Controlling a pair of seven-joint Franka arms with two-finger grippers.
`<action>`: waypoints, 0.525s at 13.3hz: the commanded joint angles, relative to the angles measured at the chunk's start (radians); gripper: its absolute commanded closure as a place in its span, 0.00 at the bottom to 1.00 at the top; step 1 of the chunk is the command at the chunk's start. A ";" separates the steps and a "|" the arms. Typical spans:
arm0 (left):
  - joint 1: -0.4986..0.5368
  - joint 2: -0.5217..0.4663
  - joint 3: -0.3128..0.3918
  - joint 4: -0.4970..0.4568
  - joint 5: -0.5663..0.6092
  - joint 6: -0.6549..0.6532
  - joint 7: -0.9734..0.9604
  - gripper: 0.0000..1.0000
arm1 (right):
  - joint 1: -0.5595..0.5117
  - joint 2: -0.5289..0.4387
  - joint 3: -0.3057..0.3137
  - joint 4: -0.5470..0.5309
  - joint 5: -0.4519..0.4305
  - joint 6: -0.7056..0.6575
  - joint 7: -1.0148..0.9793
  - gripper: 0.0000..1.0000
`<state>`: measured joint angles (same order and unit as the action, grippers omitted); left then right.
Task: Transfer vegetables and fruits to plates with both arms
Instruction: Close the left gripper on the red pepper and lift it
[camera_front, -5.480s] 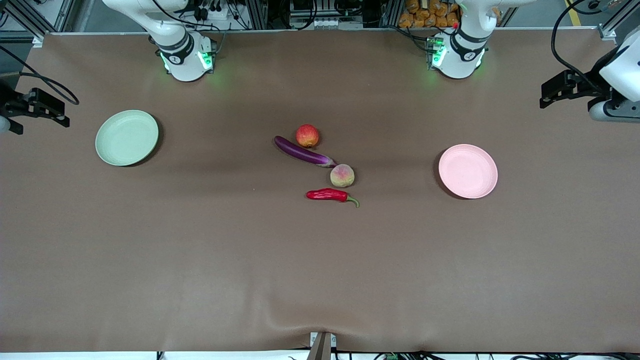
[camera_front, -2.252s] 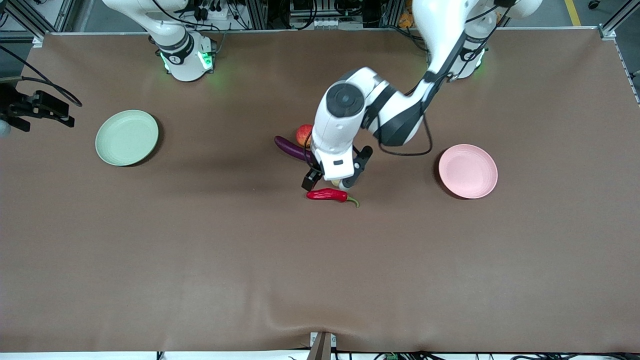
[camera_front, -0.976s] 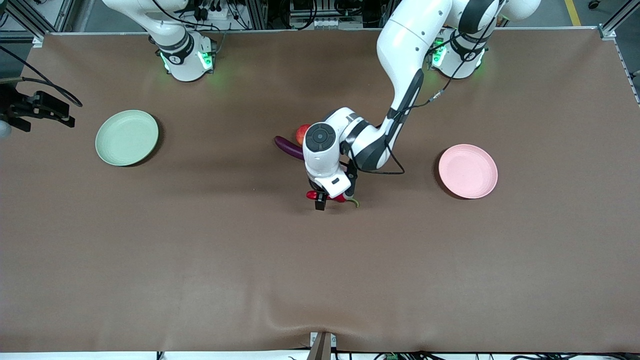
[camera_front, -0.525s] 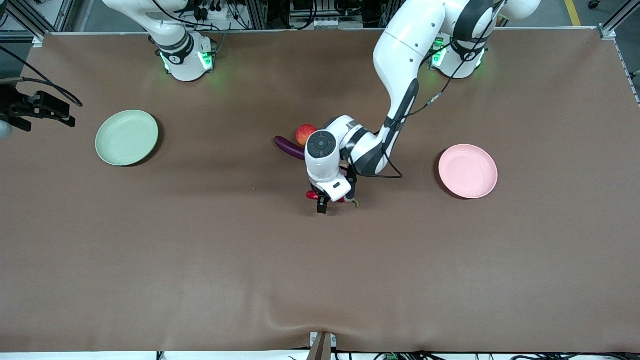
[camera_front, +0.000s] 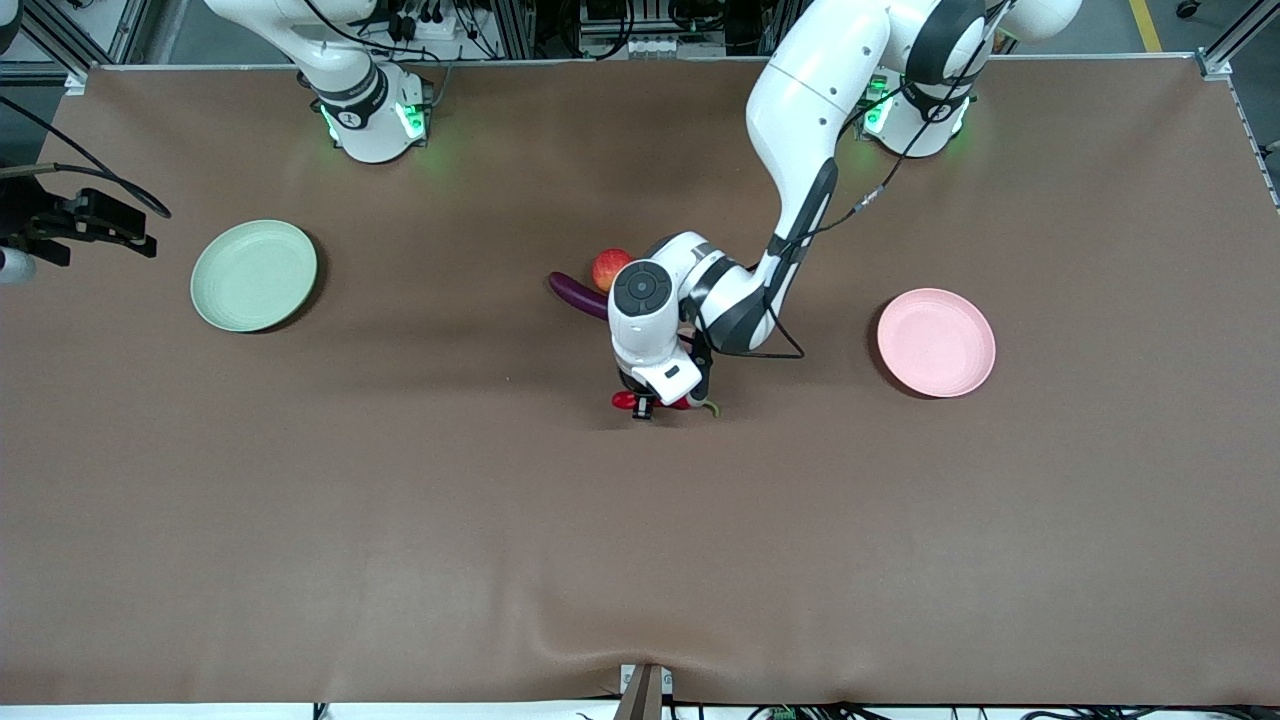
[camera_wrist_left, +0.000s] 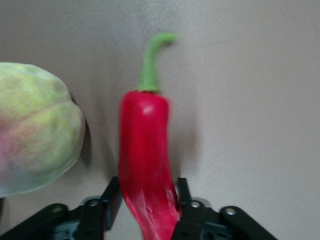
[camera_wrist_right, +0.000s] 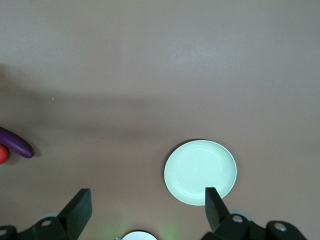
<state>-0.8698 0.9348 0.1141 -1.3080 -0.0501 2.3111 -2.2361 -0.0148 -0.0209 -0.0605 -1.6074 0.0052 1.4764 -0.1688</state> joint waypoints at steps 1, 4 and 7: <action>-0.006 -0.013 0.012 0.003 0.013 -0.021 -0.027 1.00 | -0.011 -0.002 0.005 0.007 0.015 -0.008 0.002 0.00; 0.006 -0.094 0.025 0.003 0.015 -0.088 -0.024 1.00 | -0.011 -0.001 0.005 0.007 0.015 -0.008 0.002 0.00; 0.015 -0.209 0.102 0.003 0.004 -0.130 -0.024 1.00 | -0.011 0.003 0.004 0.009 0.013 -0.010 -0.001 0.00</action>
<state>-0.8622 0.8312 0.1797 -1.2772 -0.0501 2.2314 -2.2406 -0.0148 -0.0208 -0.0609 -1.6074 0.0051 1.4762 -0.1688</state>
